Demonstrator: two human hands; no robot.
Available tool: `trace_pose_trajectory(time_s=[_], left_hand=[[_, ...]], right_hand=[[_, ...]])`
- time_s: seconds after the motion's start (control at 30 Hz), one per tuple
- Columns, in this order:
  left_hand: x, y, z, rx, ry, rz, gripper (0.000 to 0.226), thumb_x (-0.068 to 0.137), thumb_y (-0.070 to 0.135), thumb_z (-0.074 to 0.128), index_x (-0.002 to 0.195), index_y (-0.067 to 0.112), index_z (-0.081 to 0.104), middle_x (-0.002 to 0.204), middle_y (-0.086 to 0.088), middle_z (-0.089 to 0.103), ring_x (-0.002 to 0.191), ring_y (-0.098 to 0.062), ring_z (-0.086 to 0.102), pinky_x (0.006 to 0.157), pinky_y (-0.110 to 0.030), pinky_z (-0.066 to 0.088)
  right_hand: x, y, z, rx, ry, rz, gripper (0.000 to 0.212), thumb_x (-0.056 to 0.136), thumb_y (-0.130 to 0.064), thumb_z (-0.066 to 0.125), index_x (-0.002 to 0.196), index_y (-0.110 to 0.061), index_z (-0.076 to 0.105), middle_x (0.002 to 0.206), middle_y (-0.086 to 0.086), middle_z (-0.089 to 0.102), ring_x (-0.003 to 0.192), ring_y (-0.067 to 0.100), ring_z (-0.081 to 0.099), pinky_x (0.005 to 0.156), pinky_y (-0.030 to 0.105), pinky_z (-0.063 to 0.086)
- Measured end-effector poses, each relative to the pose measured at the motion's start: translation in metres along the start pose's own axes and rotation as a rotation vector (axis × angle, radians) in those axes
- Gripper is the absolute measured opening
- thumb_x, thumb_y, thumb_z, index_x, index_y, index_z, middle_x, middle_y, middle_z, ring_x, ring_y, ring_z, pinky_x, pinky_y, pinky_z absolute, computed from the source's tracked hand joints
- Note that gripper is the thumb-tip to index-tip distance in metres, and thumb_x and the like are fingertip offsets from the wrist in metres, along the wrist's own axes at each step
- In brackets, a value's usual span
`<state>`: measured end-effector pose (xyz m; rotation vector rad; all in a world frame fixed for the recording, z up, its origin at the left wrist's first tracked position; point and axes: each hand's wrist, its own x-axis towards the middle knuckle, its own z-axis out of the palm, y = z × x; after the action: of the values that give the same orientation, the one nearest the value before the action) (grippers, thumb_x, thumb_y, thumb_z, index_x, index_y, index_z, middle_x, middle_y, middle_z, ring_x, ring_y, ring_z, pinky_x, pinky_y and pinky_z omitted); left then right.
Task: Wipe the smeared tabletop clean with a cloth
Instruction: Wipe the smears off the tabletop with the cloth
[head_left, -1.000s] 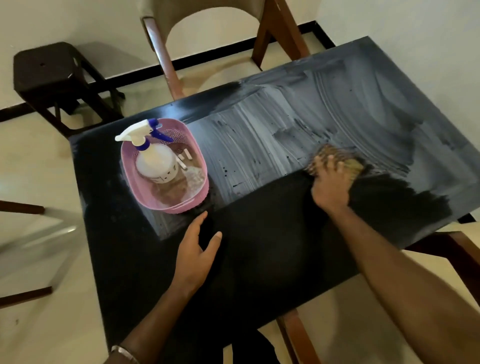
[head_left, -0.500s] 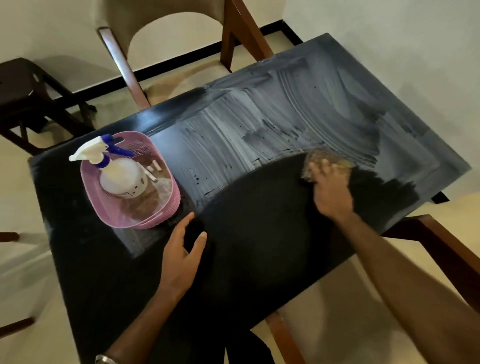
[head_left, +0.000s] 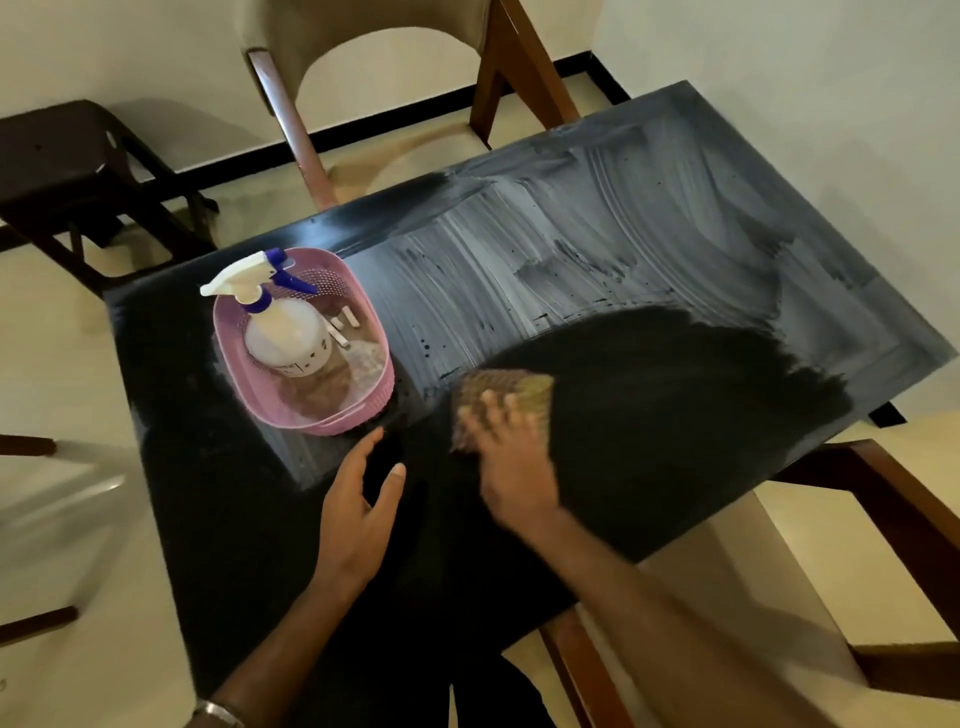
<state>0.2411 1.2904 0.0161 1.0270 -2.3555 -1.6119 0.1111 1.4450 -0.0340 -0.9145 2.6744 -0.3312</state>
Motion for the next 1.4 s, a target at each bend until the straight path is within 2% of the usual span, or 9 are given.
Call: trace_pose_trajectory(time_s=[0.13,0.23,0.33,0.47,0.67,0.8,0.93,1.07,1.4], left_hand=[[-0.003,0.004,-0.013,-0.056,0.032,-0.007,0.048,0.096,0.025,0.057,0.142,0.03,0.045,0.142,0.01,0.05,0.13,-0.007,0.048,0.108,-0.046,0.042],[-0.006,0.003,-0.023,-0.028,0.032,-0.002,0.049,0.096,0.026,0.056,0.143,0.029,0.043,0.143,0.009,0.048,0.131,-0.009,0.046,0.107,-0.048,0.042],[-0.01,-0.002,-0.028,-0.033,0.032,0.001,0.049,0.096,0.024,0.056,0.143,0.025,0.044,0.142,0.006,0.05,0.129,-0.011,0.048,0.105,-0.047,0.045],[-0.018,-0.008,-0.031,-0.002,0.041,-0.012,0.05,0.096,0.028,0.056,0.143,0.03,0.042,0.144,0.016,0.043,0.128,0.0,0.043,0.105,-0.038,0.042],[-0.027,-0.015,-0.038,-0.021,0.083,-0.053,0.05,0.094,0.031,0.056,0.142,0.033,0.043,0.146,0.013,0.045,0.129,0.001,0.042,0.104,-0.033,0.042],[-0.032,-0.015,-0.046,-0.045,0.111,-0.067,0.05,0.095,0.031,0.055,0.143,0.032,0.042,0.146,0.009,0.046,0.131,-0.007,0.045,0.106,-0.044,0.044],[-0.037,-0.012,-0.049,-0.08,0.104,-0.055,0.048,0.096,0.026,0.054,0.143,0.029,0.042,0.142,0.006,0.05,0.128,-0.012,0.051,0.103,-0.049,0.047],[-0.038,-0.015,-0.048,-0.05,0.118,-0.028,0.046,0.098,0.023,0.052,0.142,0.03,0.044,0.141,0.011,0.05,0.128,-0.005,0.048,0.106,-0.045,0.044],[-0.011,0.016,0.026,-0.083,-0.092,-0.026,0.059,0.087,0.044,0.051,0.144,0.044,0.036,0.146,0.031,0.037,0.134,0.01,0.032,0.112,-0.032,0.029]], right_hand=[[-0.059,-0.103,0.049,-0.125,-0.225,-0.557,0.061,0.09,-0.029,0.056,0.148,-0.025,0.039,0.161,0.005,0.025,0.149,0.031,0.005,0.118,0.045,-0.01],[-0.063,-0.089,0.047,-0.174,-0.282,-0.648,0.062,0.093,-0.031,0.051,0.152,-0.03,0.032,0.165,0.001,0.015,0.152,0.026,-0.003,0.121,0.044,-0.012],[-0.038,-0.02,0.017,-0.027,-0.074,-0.382,0.066,0.092,-0.013,0.047,0.154,-0.029,0.031,0.165,0.003,0.017,0.152,0.027,0.009,0.122,0.04,-0.007],[-0.003,0.124,-0.047,-0.066,0.152,0.281,0.064,0.094,-0.01,0.045,0.155,-0.023,0.029,0.162,0.013,0.023,0.147,0.036,0.022,0.121,0.051,0.017],[0.015,0.193,-0.069,0.046,0.119,0.794,0.064,0.098,-0.017,0.044,0.157,-0.024,0.021,0.165,0.013,0.009,0.15,0.041,0.008,0.12,0.056,0.01],[0.013,0.069,-0.029,-0.083,0.156,0.406,0.069,0.088,-0.012,0.051,0.154,-0.019,0.031,0.161,0.017,0.022,0.146,0.043,0.019,0.119,0.056,0.013],[-0.018,-0.073,0.03,-0.003,-0.085,-0.204,0.07,0.086,-0.017,0.053,0.152,-0.029,0.034,0.164,0.005,0.019,0.151,0.034,0.011,0.123,0.053,0.005],[-0.028,-0.086,0.045,-0.119,-0.309,-0.619,0.064,0.096,-0.021,0.044,0.155,-0.033,0.025,0.166,-0.002,0.008,0.153,0.025,-0.003,0.118,0.039,-0.013],[0.072,0.234,-0.096,-0.137,0.059,0.266,0.066,0.093,-0.011,0.045,0.156,-0.02,0.026,0.162,0.016,0.021,0.147,0.039,0.023,0.122,0.048,0.015]])
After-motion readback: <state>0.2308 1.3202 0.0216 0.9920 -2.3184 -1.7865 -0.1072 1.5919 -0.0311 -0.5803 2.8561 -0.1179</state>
